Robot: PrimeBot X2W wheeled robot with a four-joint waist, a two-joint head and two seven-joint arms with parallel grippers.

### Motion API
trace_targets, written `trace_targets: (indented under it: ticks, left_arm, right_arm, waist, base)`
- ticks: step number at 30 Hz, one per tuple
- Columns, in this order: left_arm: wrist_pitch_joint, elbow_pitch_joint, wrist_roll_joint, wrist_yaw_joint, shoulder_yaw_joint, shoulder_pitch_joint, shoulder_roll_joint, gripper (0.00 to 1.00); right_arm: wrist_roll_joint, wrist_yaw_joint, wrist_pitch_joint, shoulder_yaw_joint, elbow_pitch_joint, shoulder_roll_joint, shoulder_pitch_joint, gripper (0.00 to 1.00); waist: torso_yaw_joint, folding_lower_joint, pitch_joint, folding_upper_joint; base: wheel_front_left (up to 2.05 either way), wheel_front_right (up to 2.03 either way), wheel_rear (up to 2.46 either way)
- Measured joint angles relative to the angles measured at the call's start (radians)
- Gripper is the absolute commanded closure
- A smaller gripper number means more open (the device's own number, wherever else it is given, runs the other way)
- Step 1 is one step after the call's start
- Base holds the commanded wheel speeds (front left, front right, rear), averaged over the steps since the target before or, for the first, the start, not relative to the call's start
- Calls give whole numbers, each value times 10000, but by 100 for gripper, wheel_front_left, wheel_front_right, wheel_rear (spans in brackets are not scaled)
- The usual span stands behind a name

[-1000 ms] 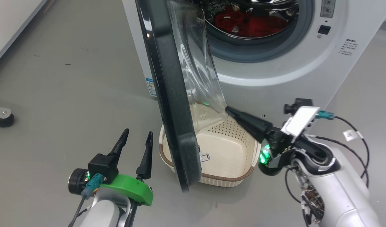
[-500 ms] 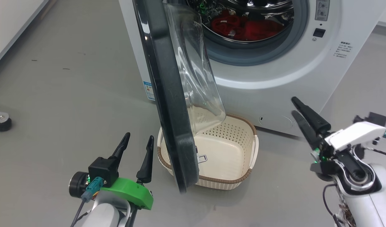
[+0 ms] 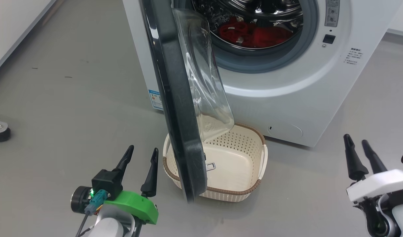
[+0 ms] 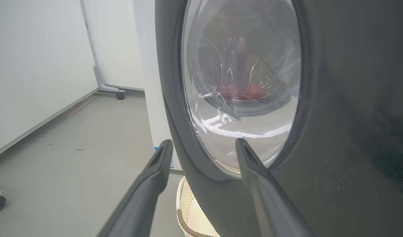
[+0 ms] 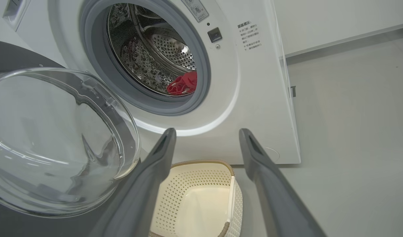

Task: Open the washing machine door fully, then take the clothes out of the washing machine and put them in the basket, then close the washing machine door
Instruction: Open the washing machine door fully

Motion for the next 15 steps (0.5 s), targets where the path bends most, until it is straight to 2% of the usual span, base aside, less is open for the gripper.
trace_targets:
  ticks: [2, 3, 7, 9, 10, 11, 15]
  left_arm:
    - [0, 21, 0, 0, 31, 12, -2, 0]
    - [0, 25, 0, 0, 46, 12, 4, 0]
    - [0, 63, 2, 0, 48, 12, 10, 0]
    - [0, 77, 13, -2, 58, 12, 10, 0]
    - [0, 84, 61, 0, 90, 12, 12, 0]
    - [0, 84, 61, 0, 90, 12, 12, 0]
    - [0, 90, 88, 0, 182, 15, 12, 0]
  right_arm:
    - [-874, -17, -757, -12, 169, -132, 126, 0]
    - [-1241, -134, -1087, -36, 209, -159, 174, 0]
    - [-2702, -857, -2445, -82, 326, -416, 438, 0]
    - [-3313, -1204, -2366, -81, 349, -522, 541, 0]
    - [-3921, -1542, -2174, -75, 324, -568, 622, 0]
    - [-3921, -1542, -2174, -75, 324, -568, 622, 0]
    - [-4606, -2067, -2000, -198, 130, -546, 656, 0]
  waist:
    - [-18, 0, -20, 0]
    - [-34, 0, -35, 0]
    - [-75, 0, -97, 0]
    - [-88, 0, -118, 0]
    - [-102, 0, -141, 0]
    - [-102, 0, -141, 0]
    - [-140, 1, -180, 0]
  base:
    - [0, 0, 0]
    - [0, 0, 0]
    - [0, 0, 0]
    - [0, 0, 0]
    - [0, 0, 0]
    - [0, 0, 0]
    - [0, 0, 0]
